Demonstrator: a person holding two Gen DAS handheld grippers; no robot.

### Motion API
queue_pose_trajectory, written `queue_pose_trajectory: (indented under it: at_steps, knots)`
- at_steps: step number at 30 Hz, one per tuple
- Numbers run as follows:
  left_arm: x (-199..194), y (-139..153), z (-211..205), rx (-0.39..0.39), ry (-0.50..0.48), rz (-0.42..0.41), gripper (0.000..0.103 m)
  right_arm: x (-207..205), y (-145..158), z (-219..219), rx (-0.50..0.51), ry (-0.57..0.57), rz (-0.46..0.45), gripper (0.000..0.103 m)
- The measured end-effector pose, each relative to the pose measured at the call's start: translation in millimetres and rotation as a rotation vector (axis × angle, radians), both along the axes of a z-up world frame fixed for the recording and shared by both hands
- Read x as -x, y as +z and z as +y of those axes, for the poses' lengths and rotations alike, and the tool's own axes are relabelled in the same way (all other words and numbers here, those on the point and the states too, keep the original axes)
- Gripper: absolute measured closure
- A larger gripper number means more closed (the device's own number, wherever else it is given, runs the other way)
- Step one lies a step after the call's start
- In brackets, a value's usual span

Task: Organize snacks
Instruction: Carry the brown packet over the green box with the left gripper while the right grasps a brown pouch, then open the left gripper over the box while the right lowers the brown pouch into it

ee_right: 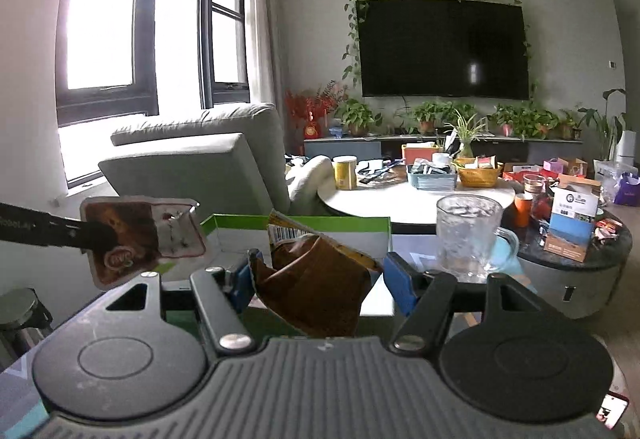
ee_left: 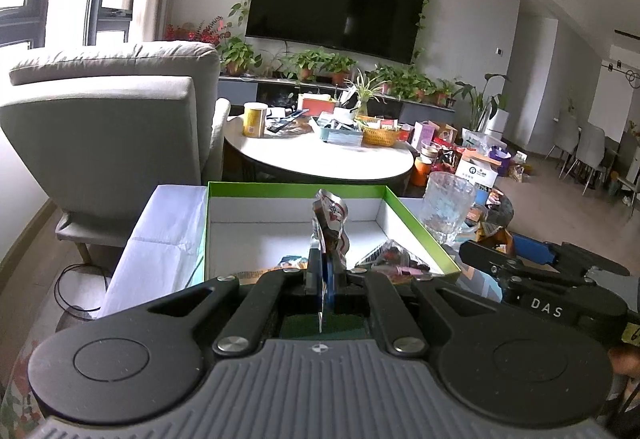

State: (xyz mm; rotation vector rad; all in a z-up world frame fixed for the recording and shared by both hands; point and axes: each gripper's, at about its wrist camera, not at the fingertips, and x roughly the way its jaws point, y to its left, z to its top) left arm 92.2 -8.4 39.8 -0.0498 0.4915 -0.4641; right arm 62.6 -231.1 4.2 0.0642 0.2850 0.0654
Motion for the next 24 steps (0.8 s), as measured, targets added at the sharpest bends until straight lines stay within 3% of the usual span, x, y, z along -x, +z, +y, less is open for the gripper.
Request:
queue_pose_trajectory:
  at_steps: [24]
  knots:
    - [-70.4,-12.4,-19.3,-0.006,0.021,0.015,0.101,-62.3,-4.1,5.5,-0.03,0.018,0.022,0.05]
